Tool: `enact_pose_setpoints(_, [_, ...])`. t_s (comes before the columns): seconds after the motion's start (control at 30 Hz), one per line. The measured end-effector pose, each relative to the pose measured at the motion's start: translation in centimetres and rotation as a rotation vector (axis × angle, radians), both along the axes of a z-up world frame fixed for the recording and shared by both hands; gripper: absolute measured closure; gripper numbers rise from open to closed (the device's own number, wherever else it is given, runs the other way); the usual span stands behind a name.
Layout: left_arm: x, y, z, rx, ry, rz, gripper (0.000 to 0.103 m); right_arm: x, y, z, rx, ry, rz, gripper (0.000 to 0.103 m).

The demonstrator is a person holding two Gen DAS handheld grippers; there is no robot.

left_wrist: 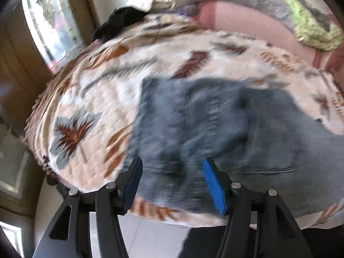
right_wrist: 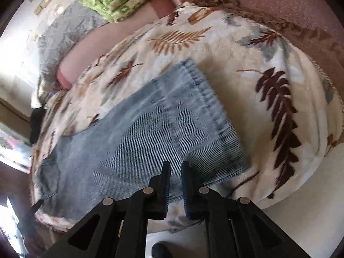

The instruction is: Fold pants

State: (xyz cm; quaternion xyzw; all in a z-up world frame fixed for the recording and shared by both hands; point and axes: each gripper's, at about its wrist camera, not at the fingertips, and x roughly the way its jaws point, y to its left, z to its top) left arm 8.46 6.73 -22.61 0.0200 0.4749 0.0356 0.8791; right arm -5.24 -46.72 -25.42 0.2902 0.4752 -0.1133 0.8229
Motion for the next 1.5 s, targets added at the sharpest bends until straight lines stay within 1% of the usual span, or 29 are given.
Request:
enact_pose_setpoints(0.1, [-0.6, -2.9, 1.3, -0.03, -0.041, -0.081, 0.042, 0.1, 1.4, 0.3, -0.015, -0.023, 0.037, 0.091])
enact_pose_setpoints(0.17, [-0.7, -5.2, 1.0, -0.026, -0.027, -0.149, 0.042, 0.2, 1.8, -0.2, 0.003, -0.016, 0.052, 0.091])
enact_pose_setpoints(0.23, [-0.5, -6.6, 0.0, -0.002, -0.01, -0.181, 0.042, 0.3, 1.8, -1.4, -0.024, 0.048, 0.024, 0.091])
enact_pose_setpoints(0.27, [-0.1, -7.0, -0.8, 0.022, 0.006, -0.184, 0.042, 0.4, 1.4, -2.0, -0.029, 0.08, 0.006, 0.092])
enact_pose_setpoints(0.33, [0.8, -7.2, -3.0, 0.065, 0.08, -0.158, 0.042, 0.2, 0.8, -2.0, 0.012, 0.064, -0.018, 0.094])
enact_pose_setpoints(0.37, [1.2, -6.7, -3.9, 0.05, 0.104, -0.144, 0.039, 0.1, 0.6, -1.9, 0.001, 0.068, -0.031, 0.095])
enact_pose_setpoints(0.4, [1.3, -6.4, -4.0, 0.033, 0.096, -0.141, 0.037, 0.1, 0.4, -2.0, 0.007, 0.067, -0.032, 0.095])
enact_pose_setpoints(0.47, [1.3, -6.3, -3.8, 0.038, 0.086, -0.152, 0.037, 0.0, 0.1, -2.2, 0.033, 0.06, -0.043, 0.096])
enact_pose_setpoints(0.57, [1.2, -6.2, -3.4, 0.035, 0.097, -0.155, 0.037, 0.2, 0.1, -2.0, 0.02, 0.07, -0.048, 0.096])
enact_pose_setpoints(0.6, [1.2, -6.1, -3.1, 0.026, 0.097, -0.152, 0.037, 0.5, 0.4, -1.6, 0.009, 0.067, -0.049, 0.091])
enact_pose_setpoints(0.7, [0.8, -7.0, -1.7, -0.006, 0.077, -0.174, 0.037, 1.4, 0.7, 0.3, -0.044, 0.001, -0.031, 0.091])
enact_pose_setpoints(0.8, [1.2, -9.0, -0.8, -0.032, 0.061, -0.218, 0.037, 3.3, 0.9, 1.3, -0.045, -0.028, -0.008, 0.091])
enact_pose_setpoints(0.93, [3.1, -12.2, -0.7, -0.026, 0.065, -0.251, 0.037, 7.5, 2.3, 1.4, -0.042, -0.052, 0.022, 0.091])
enact_pose_setpoints(1.07, [6.2, -14.6, -2.0, -0.032, 0.102, -0.237, 0.037, 9.4, 3.7, 0.9, -0.017, -0.086, 0.066, 0.091])
enact_pose_setpoints(1.17, [8.4, -16.3, -2.9, 0.005, 0.108, -0.221, 0.037, 10.8, 4.9, 0.1, 0.003, -0.07, 0.12, 0.091])
enact_pose_setpoints(1.23, [9.4, -16.9, -3.7, 0.03, 0.114, -0.209, 0.037, 11.4, 5.3, -0.5, -0.008, -0.051, 0.133, 0.091])
enact_pose_setpoints(1.3, [10.3, -17.6, -4.2, 0.076, 0.106, -0.207, 0.037, 12.2, 5.5, -1.3, -0.024, -0.011, 0.145, 0.091])
enact_pose_setpoints(1.37, [11.1, -18.3, -4.5, 0.116, 0.089, -0.207, 0.037, 12.7, 4.9, -2.1, -0.032, 0.018, 0.131, 0.092])
enact_pose_setpoints(1.4, [11.5, -18.6, -4.6, 0.132, 0.091, -0.21, 0.036, 13.0, 4.5, -2.2, -0.021, 0.012, 0.126, 0.092])
enact_pose_setpoints(1.5, [12.1, -19.2, -5.1, 0.184, 0.088, -0.22, 0.034, 13.7, 4.1, -2.5, -0.041, 0.017, 0.128, 0.092])
